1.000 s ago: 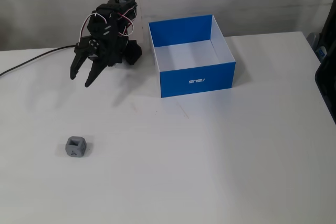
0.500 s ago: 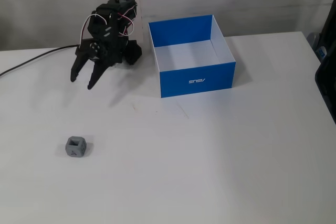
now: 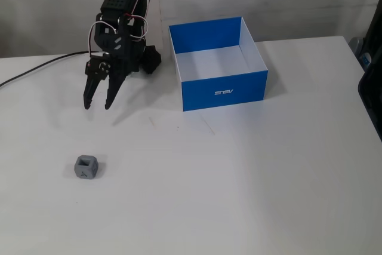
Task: Grasp the gray block and put it in the box.
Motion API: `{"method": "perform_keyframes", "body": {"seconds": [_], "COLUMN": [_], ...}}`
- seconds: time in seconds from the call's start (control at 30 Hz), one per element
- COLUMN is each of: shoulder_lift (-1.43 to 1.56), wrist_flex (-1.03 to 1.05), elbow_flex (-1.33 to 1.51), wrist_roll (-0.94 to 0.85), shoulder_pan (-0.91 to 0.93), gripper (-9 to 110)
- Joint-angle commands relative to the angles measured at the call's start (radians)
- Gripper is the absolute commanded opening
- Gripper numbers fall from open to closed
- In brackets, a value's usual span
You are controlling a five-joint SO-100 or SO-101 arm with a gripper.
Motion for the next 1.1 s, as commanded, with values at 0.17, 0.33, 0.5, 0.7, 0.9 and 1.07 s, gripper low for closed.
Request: {"method": "perform_keyframes", "body": {"seconds": [0.17, 0.33, 0.5, 0.7, 0.9, 1.07], "shoulder_lift": [-0.305, -0.339, -0.337, -0.341, -0.488, -0.709], "wrist_flex": [0.034, 0.061, 0.060, 0.025, 0.025, 0.132], "elbow_flex": [-0.287, -0.333, -0.345, -0.388, -0.537, -0.721], "wrist_roll": [0.009, 0.006, -0.017, -0.071, -0.103, -0.101], "shoulder_pan": [-0.012, 0.005, 0.034, 0.072, 0.141, 0.144], "gripper": [23, 24, 23, 27, 31, 31]}}
